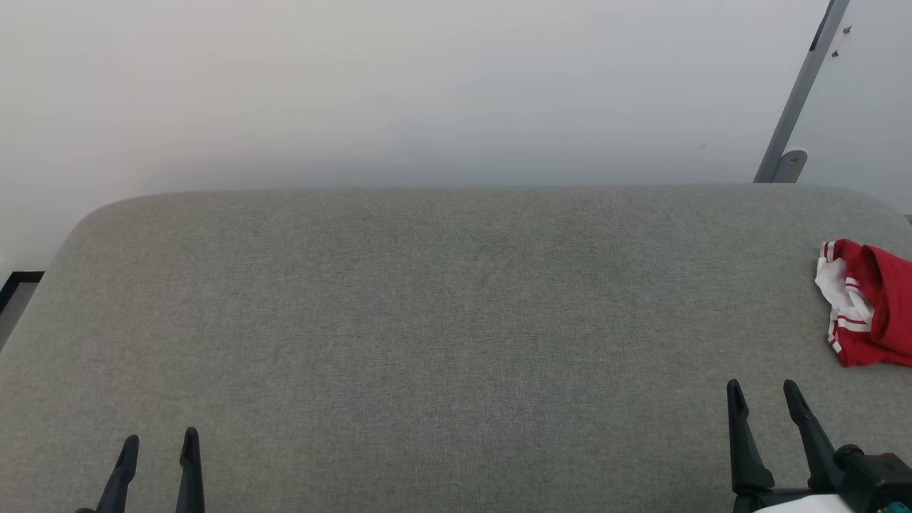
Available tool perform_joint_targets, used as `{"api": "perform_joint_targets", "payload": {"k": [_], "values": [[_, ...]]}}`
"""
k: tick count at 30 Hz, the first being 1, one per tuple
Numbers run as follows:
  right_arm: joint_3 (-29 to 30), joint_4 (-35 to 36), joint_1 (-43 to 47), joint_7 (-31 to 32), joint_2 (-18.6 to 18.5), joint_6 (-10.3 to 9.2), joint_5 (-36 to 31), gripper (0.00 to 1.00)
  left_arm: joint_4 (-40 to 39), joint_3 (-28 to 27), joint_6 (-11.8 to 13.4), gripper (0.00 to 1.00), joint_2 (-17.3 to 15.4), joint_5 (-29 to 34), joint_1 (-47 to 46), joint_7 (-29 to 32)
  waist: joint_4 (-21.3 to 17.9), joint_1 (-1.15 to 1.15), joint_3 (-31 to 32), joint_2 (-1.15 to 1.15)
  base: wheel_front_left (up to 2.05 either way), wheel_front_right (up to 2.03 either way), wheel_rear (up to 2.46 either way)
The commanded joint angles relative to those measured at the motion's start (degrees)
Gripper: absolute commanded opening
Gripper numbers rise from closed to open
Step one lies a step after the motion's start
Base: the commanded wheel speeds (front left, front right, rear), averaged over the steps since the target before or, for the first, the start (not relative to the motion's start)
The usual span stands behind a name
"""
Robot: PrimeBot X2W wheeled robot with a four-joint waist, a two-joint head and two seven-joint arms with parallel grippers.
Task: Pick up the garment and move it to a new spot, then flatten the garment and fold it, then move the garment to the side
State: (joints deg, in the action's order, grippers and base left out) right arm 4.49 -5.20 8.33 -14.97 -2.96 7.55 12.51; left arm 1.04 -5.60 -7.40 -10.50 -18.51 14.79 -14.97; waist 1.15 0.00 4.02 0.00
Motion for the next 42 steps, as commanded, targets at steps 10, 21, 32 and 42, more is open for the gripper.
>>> {"api": "perform_joint_targets", "payload": {"k": [10, 21, 32, 42], "values": [[-0.07, 0.12, 0.41, -0.22, 0.11, -0.13, 0.77, 1.0, -1.25, 0.51, -0.04, 1.0, 0.29, -0.19, -1.11, -0.28, 0.13, 0.0, 0.15, 0.0, 0.0, 0.0, 0.0], [-0.02, -0.07, 0.2, 0.0, 0.01, 0.0, 1.05, 0.0, -1.57, 0.92, 0.0, 0.0, 0.23, -0.35, -1.23, 0.01, 0.03, 0.0, 0.45, 0.0, 0.0, 0.0, 0.0], [0.1, -2.15, -0.99, 2.33, 0.15, 0.0, 9.36, 0.0, 1.0, 1.1, -0.01, 0.0, 1.49, -8.13, -2.79, 2.25, -0.04, 0.0, 0.17, 0.0, 0.0, 0.0, 0.0], [0.42, -3.08, -3.13, 5.26, 0.12, -0.01, 20.08, 0.0, 2.82, 0.9, -0.02, 0.0, 2.26, -18.25, -5.67, 5.06, -0.15, 0.0, -0.24, 0.0, 0.0, 0.0, 0.0]]}}
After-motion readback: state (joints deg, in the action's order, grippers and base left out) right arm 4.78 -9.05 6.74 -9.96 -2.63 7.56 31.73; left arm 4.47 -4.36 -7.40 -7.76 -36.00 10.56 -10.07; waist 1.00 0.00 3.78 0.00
